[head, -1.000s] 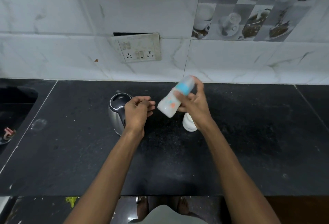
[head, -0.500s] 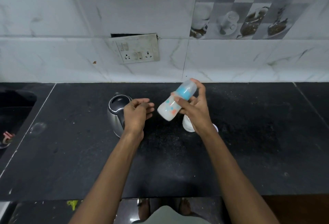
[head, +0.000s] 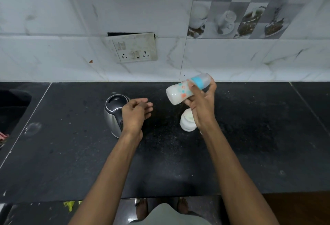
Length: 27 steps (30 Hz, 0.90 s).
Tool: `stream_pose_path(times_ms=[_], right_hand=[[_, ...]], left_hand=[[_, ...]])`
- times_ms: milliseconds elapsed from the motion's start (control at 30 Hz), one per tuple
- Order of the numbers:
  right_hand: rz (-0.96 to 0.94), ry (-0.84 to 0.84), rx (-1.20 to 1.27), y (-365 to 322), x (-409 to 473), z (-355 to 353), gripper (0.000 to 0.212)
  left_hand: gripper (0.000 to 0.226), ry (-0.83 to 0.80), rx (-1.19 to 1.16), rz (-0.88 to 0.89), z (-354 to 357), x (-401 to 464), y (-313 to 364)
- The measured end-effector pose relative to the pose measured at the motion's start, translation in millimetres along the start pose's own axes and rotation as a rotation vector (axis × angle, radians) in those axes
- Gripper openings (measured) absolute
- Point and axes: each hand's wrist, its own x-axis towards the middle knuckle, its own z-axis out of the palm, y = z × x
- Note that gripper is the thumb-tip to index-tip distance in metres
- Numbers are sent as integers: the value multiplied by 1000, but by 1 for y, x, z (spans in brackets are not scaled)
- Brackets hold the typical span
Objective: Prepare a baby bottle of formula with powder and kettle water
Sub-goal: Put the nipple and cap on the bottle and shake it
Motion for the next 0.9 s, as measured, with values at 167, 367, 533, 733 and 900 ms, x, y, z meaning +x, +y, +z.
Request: stream_pose_path(times_ms=[167, 367, 533, 733, 900], right_hand=[[6, -100, -83, -6, -3, 3, 68], [-12, -92, -117, -7, -3, 10, 67], [16, -212, -202, -15, 0, 15, 67], [31, -179, -143, -12, -3, 16, 66], [35, -215, -154, -12, -3, 15, 65]], left_hand=[[17, -1, 2, 0, 0, -2, 1], [17, -9, 12, -8, 1, -3, -1], [18, -11, 14, 0, 3, -5, 1], [20, -2, -3, 19, 1, -4, 5], [19, 7, -12, 11, 1, -3, 5]])
